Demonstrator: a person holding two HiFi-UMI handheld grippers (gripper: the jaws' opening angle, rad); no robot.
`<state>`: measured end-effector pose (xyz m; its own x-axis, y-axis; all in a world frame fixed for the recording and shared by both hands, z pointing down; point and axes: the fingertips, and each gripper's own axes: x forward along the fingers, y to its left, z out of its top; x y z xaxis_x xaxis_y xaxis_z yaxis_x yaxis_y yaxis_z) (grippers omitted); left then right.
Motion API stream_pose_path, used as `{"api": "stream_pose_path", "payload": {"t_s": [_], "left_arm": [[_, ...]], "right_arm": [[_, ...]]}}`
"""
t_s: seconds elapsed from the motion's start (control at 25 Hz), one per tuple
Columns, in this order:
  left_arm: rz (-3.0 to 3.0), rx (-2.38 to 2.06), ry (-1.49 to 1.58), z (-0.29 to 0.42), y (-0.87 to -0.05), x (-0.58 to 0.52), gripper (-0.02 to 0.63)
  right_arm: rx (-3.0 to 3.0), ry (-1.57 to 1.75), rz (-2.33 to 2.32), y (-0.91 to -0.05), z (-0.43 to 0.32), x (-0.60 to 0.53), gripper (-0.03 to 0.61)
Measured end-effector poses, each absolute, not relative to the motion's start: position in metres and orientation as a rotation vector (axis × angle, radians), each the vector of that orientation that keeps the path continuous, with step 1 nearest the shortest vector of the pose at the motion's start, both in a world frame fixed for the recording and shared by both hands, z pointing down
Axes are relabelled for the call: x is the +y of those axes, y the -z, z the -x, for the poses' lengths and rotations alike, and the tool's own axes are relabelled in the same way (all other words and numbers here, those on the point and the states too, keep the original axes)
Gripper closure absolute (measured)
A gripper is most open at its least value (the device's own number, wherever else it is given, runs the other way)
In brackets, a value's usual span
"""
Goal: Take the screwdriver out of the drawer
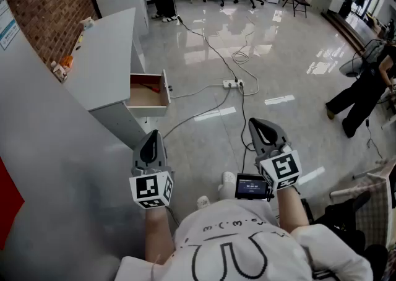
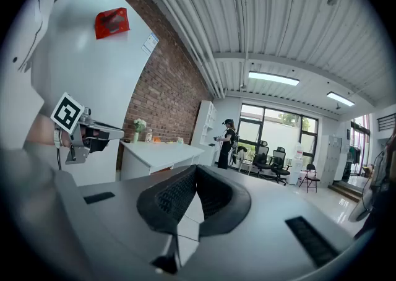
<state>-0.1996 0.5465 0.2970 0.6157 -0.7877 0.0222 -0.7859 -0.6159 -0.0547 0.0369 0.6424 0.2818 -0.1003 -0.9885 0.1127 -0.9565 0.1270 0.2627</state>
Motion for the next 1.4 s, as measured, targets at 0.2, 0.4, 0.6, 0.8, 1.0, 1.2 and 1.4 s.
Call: {"api": "stream_pose_path", "payload": {"t_s": [0.2, 0.4, 0.6, 0.8, 1.0, 1.2, 1.4], "left_arm": [[2.784, 1.365, 0.094, 0.196, -0.305, 0.535, 0.600], [2.774, 1.399, 0.129, 0.189, -0.313, 0.513, 0.600], [2.765, 1.424, 0.183, 0.171, -0.318, 0.473, 0.600], [2.752, 1.436, 0.225, 0.147, -0.318, 0.421, 0.600], [2.732, 1.484, 0.252, 0.120, -0.316, 0.371, 0.600], [2.701, 1.563, 0.254, 0.090, -0.316, 0.328, 0.600], [2.674, 1.665, 0.230, 0.055, -0.318, 0.294, 0.600]], "right_arm": [[-2.159, 0.185, -1.902, -0.285, -0.040, 0.630, 0.559], [-2.189, 0.163, -1.886, -0.298, -0.049, 0.600, 0.560], [-2.217, 0.162, -1.841, -0.307, -0.061, 0.549, 0.558], [-2.246, 0.151, -1.856, -0.304, -0.087, 0.484, 0.558], [-2.285, 0.135, -1.833, -0.302, -0.117, 0.424, 0.558], [-2.336, 0.120, -1.758, -0.306, -0.149, 0.375, 0.558], [-2.382, 0.093, -1.700, -0.308, -0.187, 0.332, 0.558]]}}
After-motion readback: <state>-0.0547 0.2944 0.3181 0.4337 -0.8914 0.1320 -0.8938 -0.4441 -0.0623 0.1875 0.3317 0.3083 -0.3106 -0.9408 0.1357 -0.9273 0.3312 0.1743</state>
